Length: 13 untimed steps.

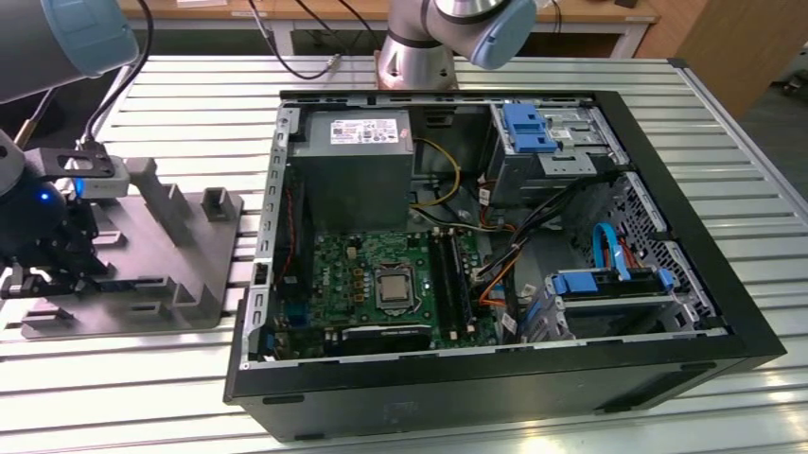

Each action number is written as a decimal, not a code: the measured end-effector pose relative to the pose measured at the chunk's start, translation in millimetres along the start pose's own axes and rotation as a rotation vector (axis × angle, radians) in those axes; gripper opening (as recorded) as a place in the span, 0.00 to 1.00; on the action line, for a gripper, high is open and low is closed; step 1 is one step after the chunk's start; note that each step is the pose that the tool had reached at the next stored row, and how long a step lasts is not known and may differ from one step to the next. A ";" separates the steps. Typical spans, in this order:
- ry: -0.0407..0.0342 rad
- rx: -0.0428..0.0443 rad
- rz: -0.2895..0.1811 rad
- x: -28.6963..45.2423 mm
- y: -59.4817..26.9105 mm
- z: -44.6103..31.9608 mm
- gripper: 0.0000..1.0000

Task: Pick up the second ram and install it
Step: 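Pick up the second ram and move it above second insertion slot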

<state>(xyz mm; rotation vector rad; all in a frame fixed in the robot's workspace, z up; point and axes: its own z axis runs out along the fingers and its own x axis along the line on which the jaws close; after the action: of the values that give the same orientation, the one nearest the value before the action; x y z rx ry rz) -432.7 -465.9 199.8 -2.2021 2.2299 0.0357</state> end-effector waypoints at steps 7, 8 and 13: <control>-0.0001 0.0001 0.000 0.0 -0.3 0.1 0.31; 0.0000 0.0000 0.000 0.0 -0.3 0.1 0.31; 0.0000 0.0000 0.000 0.0 -0.5 0.1 0.23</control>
<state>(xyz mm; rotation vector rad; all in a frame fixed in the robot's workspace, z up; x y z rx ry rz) -432.3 -465.9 199.8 -2.2020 2.2299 0.0357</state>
